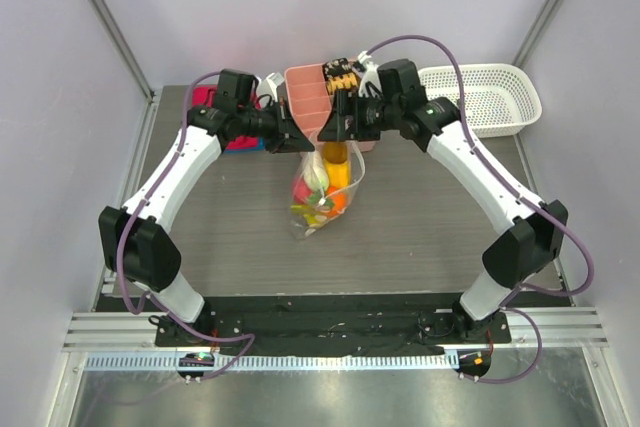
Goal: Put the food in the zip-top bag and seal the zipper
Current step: Place the fake fruit in the zipper food storage bag.
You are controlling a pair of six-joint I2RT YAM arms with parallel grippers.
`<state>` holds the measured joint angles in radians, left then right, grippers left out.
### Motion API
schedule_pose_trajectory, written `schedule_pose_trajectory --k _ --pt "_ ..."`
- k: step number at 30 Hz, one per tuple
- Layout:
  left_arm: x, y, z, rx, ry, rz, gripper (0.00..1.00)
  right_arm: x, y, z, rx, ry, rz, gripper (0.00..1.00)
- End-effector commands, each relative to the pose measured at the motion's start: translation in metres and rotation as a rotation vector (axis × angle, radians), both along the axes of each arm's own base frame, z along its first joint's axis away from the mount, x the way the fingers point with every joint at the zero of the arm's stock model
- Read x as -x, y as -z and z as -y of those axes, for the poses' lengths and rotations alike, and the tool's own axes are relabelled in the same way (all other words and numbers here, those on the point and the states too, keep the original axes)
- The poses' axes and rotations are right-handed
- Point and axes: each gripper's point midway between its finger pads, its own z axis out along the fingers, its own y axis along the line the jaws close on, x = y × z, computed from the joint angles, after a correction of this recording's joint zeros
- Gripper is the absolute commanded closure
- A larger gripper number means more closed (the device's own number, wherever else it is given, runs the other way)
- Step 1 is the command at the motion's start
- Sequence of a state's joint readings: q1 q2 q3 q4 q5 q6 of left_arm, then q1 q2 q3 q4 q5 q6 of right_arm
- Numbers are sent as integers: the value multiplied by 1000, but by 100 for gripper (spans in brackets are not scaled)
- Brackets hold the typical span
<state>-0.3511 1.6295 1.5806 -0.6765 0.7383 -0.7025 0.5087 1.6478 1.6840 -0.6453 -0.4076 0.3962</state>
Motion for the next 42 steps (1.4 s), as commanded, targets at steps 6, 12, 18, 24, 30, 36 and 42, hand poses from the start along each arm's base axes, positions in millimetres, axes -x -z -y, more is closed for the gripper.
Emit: schedule_pose_trajectory --k 6,12,18,24,30,36,42 --pt "4 -20 1 43 21 56 100 -94 -69 156 -18 283 236 23" --pt "4 -20 1 40 19 57 100 -163 -2 284 252 491 208 23" --pt "4 -17 1 38 16 49 100 -212 77 364 426 697 67 21" --pt "5 -11 -1 25 16 46 100 -247 134 412 552 925 4 21" --pt "6 -6 -2 18 16 32 100 -266 177 415 545 934 -9 23" --pt "5 -4 -4 9 14 30 100 -277 197 409 493 936 -15 26" --pt "3 -1 -6 3 12 19 100 -281 210 406 461 957 -32 35"
